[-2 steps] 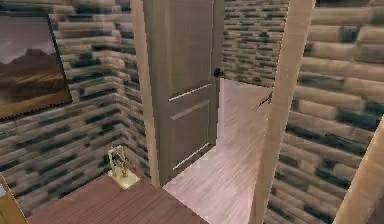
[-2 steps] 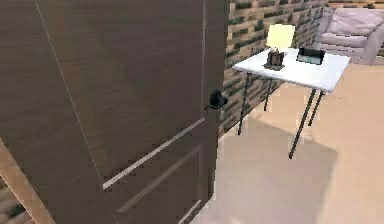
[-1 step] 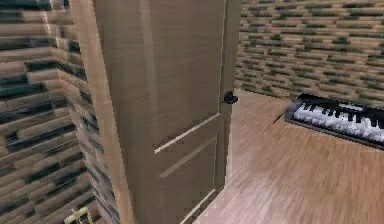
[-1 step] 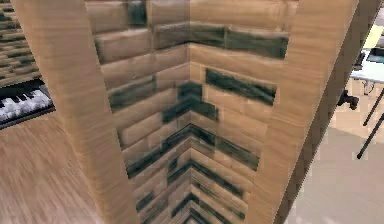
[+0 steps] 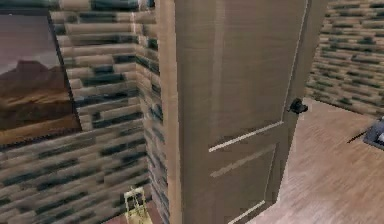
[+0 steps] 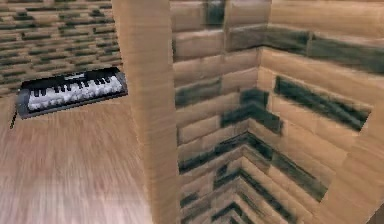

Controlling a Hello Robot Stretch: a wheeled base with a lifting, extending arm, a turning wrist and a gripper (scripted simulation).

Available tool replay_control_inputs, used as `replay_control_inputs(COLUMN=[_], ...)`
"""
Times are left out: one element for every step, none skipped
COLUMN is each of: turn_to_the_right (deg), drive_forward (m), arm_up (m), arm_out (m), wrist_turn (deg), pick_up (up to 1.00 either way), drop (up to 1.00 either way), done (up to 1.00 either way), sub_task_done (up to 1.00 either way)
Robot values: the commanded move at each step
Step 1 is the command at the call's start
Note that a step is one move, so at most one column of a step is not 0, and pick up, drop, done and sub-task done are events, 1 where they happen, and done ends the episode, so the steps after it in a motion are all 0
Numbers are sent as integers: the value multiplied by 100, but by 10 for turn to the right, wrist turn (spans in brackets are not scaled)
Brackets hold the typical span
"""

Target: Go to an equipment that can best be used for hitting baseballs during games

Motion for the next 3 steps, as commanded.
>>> replay_control_inputs(turn_to_the_right=[0,450,120], drive_forward=[35,0,0], arm_up=[0,0,0], arm_out=[0,0,0], wrist_turn=[0,0,0], pick_up=[0,0,0], drop=[0,0,0], done=[0,0,0], sub_task_done=[0,0,0])
